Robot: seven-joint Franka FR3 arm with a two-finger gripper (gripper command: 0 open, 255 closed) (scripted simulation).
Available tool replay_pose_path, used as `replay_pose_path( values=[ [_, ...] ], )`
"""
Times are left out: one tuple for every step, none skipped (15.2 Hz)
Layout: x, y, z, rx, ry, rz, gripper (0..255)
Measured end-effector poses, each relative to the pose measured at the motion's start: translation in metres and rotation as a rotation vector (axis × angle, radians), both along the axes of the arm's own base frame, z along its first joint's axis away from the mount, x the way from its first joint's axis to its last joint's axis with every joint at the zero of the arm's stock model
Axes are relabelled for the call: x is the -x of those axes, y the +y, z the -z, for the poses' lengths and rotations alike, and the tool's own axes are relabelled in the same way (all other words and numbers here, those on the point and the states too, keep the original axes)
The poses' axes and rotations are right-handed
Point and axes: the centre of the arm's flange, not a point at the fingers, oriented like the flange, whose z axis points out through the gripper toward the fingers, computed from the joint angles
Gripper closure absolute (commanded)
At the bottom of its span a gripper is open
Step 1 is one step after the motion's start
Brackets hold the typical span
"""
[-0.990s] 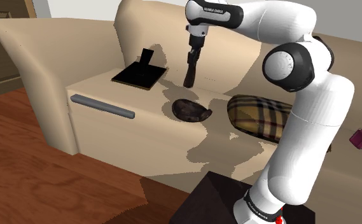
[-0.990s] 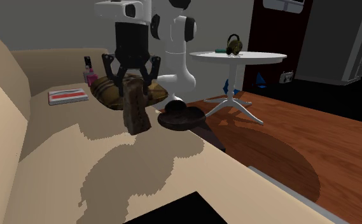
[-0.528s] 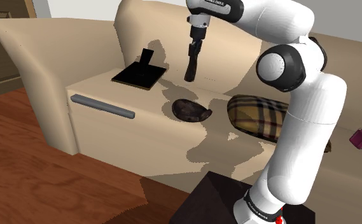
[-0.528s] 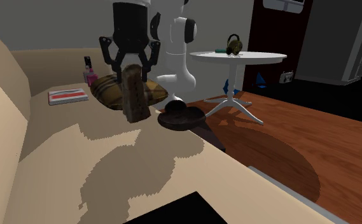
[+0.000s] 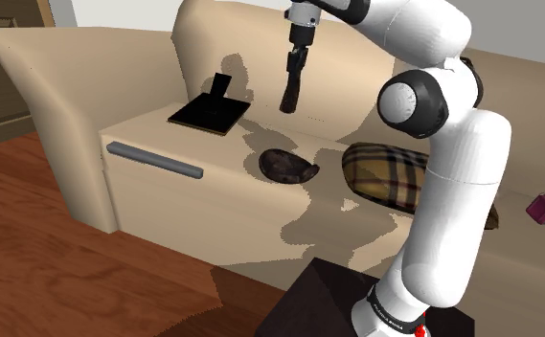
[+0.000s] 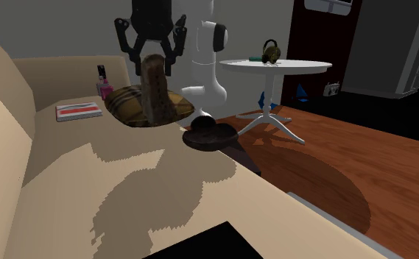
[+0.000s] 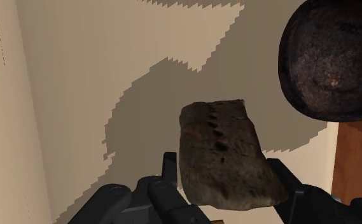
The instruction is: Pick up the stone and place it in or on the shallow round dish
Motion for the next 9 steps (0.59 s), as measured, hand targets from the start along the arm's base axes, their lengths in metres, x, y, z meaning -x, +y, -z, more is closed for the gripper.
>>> replay_pose_path(
  values=[
    [0.006, 0.007, -0.003, 0.000, 0.000, 0.000, 255],
    [0.013, 0.016, -0.005, 0.000, -0.001, 0.000, 255],
    [0.019, 0.024, -0.008, -0.001, -0.001, 0.000, 255],
    [0.028, 0.035, -0.012, -0.001, 0.000, -0.001, 255],
    [0.036, 0.044, -0.016, -0.001, 0.000, 0.000, 255],
    [0.044, 0.054, -0.020, -0.001, 0.000, 0.000, 255],
    [0.052, 0.062, -0.022, -0.001, -0.001, 0.000, 255],
    [0.060, 0.072, -0.023, -0.001, -0.001, -0.001, 255],
    [0.070, 0.082, -0.026, -0.001, 0.000, -0.001, 255]
  ],
)
